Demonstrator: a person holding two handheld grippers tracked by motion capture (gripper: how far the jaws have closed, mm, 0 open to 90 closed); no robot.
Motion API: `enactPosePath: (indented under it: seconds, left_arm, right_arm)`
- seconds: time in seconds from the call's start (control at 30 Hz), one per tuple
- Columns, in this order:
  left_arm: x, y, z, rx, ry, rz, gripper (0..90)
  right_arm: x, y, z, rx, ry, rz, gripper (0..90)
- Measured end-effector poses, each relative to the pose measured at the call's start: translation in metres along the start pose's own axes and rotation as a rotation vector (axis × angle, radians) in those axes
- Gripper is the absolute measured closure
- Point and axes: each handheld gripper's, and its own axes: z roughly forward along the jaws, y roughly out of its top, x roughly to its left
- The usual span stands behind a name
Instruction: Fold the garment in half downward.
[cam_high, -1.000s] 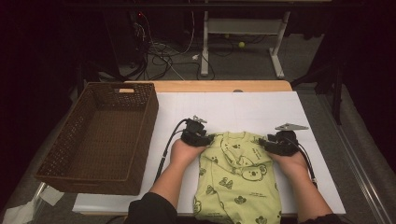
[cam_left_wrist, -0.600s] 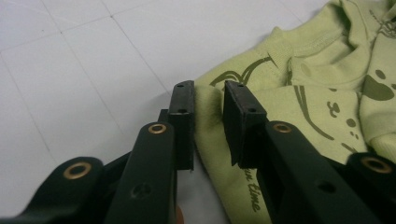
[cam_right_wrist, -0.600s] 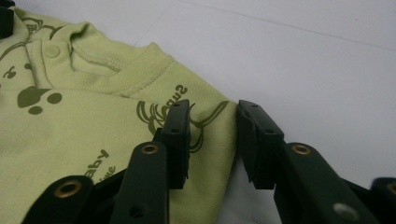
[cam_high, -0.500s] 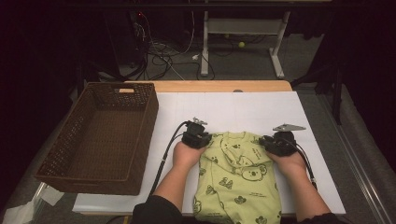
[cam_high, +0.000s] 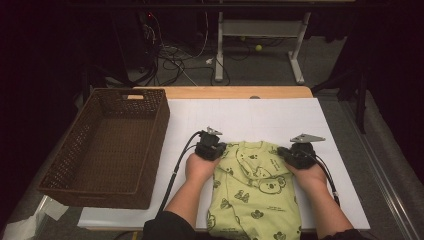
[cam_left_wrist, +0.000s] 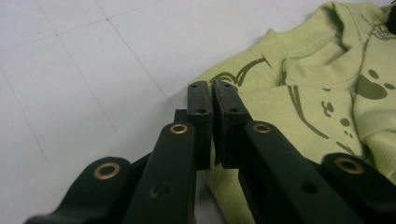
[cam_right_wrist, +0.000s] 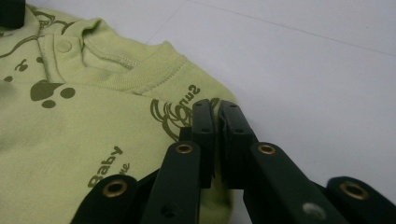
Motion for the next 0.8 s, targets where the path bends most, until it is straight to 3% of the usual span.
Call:
enactPosePath:
  seconds: [0.27,0.37,0.47,0.63,0.8]
  left_arm:
    - [-0.001,0.000,-0.001,-0.005,0.006,0.014,83.0]
    - [-0.002,0.002,-0.006,-0.025,0.009,0.021,83.4]
    - [-0.003,0.007,-0.013,-0.050,0.010,0.023,83.4]
    - [-0.005,0.017,-0.020,-0.065,0.032,0.041,83.4]
    - [-0.006,0.032,-0.029,-0.113,0.052,0.051,83.4]
  right_arm:
    - [-0.001,0.000,0.000,-0.003,0.002,0.004,87.4]
    - [0.003,0.000,-0.004,-0.032,-0.038,-0.017,87.6]
    - [0.003,0.001,-0.010,-0.061,-0.046,-0.013,87.8]
    - [0.001,0.013,-0.021,-0.101,-0.056,-0.022,87.8]
    - [0.001,0.028,-0.027,-0.135,-0.075,-0.027,87.8]
